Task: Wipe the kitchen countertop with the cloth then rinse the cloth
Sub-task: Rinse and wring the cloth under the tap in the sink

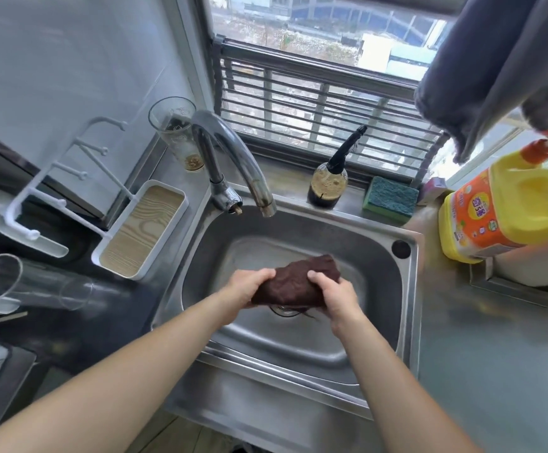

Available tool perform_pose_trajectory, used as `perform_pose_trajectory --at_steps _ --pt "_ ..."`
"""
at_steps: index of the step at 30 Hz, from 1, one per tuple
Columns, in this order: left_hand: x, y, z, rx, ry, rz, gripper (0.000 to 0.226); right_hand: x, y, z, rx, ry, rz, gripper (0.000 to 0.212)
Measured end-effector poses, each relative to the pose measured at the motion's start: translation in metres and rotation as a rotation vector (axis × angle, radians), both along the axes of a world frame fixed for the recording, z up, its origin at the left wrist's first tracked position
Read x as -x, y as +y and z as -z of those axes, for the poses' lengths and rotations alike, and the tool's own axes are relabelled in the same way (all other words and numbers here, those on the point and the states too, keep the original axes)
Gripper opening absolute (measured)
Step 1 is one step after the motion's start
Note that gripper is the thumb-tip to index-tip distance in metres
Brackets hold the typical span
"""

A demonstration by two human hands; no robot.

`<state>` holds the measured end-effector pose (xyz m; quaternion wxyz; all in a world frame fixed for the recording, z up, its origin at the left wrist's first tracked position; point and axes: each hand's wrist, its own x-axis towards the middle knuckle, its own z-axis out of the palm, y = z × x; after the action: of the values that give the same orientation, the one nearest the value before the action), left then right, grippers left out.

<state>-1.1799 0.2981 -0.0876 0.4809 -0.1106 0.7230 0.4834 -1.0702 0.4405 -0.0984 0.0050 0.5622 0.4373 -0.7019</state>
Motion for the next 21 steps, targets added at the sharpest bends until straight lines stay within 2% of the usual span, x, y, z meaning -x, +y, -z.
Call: perform_pose_trajectory --at_steps 2,3,5,7,11,16,18,21 --pt "-0.009 0.006 0.009 0.057 0.24 -0.074 0.019 -0.007 0.009 0.009 -0.254 -0.137 -0.165 0.064" --pt "-0.013 0.011 0.01 0.033 0.332 -0.133 0.024 -0.012 0.014 0.009 -0.36 -0.186 -0.196 0.059" --pt "-0.027 0.026 0.006 -0.025 0.49 -0.212 0.039 -0.02 0.023 -0.011 -0.571 -0.215 -0.156 0.044" --pt "-0.043 0.048 -0.009 -0.098 0.598 -0.202 0.043 -0.033 0.038 -0.031 -0.77 -0.156 -0.032 0.037" --pt "-0.078 0.098 -0.031 -0.317 0.583 -0.124 0.038 -0.073 0.077 -0.055 -1.054 -0.102 0.21 0.025" --pt "-0.136 0.158 -0.045 -0.554 0.418 0.039 0.024 -0.146 0.134 -0.06 -1.17 -0.123 0.423 0.026" --pt "-0.158 0.175 -0.036 -0.433 0.462 0.207 0.018 -0.176 0.15 -0.053 -1.142 -0.229 0.408 0.031" --pt "-0.183 0.186 -0.022 0.073 0.678 0.508 0.012 -0.214 0.161 -0.033 -0.957 -0.557 0.343 0.042"
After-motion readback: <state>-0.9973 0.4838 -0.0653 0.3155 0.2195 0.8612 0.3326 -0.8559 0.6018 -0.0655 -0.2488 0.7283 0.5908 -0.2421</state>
